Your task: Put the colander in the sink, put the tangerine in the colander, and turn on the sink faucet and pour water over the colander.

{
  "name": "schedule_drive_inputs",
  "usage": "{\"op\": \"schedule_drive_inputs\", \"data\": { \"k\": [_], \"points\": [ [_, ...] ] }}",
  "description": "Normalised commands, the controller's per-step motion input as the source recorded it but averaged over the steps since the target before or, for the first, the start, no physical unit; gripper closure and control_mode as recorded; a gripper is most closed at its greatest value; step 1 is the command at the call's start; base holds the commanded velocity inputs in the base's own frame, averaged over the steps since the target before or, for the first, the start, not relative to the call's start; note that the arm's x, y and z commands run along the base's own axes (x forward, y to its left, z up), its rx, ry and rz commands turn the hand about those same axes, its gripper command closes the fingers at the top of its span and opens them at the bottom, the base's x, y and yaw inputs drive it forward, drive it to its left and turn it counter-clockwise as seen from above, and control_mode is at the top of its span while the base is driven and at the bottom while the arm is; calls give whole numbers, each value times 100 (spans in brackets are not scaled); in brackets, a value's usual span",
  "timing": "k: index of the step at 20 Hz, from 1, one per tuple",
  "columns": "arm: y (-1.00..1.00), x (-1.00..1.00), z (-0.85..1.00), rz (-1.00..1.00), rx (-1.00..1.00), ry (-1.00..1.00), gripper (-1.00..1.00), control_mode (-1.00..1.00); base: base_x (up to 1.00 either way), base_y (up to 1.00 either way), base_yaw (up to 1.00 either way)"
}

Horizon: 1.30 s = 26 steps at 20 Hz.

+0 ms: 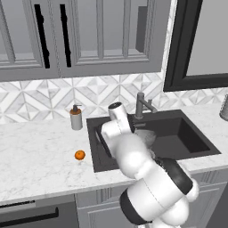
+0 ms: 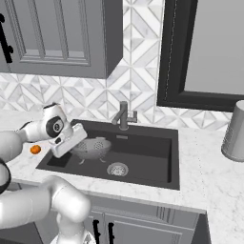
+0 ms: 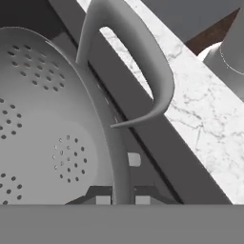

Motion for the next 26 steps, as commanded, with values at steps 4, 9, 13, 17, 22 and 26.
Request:
{"op": "schedule_drive_inputs", "data": {
  "k": [4, 9, 13, 17, 22, 26],
  "points": [
    [23, 24, -33, -37, 0, 0, 100, -100, 0, 0, 0],
    [18, 33, -28, -42, 0, -1, 100, -100, 0, 0, 0],
    [20, 31, -22, -41, 0, -5, 100, -100, 0, 0, 0],
    [23, 26, -18, -40, 0, -11, 100, -100, 0, 0, 0],
    [32, 26, -11, -41, -1, -18, 100, -100, 0, 0, 0],
    [35, 29, -4, -42, -2, -18, 100, -100, 0, 0, 0]
  ]
}}
